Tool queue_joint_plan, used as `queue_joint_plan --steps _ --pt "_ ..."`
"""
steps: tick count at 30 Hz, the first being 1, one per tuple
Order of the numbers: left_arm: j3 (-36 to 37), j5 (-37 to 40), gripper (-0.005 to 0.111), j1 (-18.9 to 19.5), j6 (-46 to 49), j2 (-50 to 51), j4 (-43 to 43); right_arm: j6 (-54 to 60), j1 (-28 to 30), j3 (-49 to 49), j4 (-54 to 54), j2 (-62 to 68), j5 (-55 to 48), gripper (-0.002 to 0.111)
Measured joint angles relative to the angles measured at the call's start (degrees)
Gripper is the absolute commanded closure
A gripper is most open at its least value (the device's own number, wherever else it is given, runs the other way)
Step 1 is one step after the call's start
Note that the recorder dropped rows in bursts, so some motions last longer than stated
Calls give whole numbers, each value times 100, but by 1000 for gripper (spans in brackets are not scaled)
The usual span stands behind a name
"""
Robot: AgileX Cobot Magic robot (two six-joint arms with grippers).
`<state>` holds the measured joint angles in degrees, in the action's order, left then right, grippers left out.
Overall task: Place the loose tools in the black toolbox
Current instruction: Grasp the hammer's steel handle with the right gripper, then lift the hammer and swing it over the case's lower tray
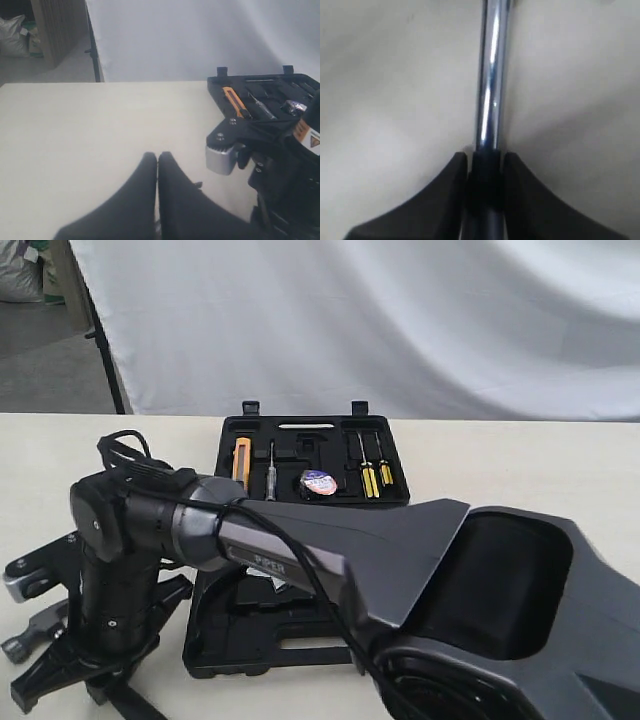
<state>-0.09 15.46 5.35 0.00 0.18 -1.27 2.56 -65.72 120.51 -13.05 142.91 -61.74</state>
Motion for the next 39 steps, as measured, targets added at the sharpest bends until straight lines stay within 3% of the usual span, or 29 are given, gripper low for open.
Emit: queue_joint_plan --steps 4,17,27,39 --pt "0 0 106 0 0 0 0 101 0 0 -119 -22 -553 109" --pt "0 0 106 0 0 0 0 120 -73 -813 -316 -325 -628 108" --pt "0 0 106 0 0 0 0 -429 -612 -904 636 -390 -628 108" --pt "0 0 106 0 0 0 0 -592 -693 -913 793 -400 -628 108"
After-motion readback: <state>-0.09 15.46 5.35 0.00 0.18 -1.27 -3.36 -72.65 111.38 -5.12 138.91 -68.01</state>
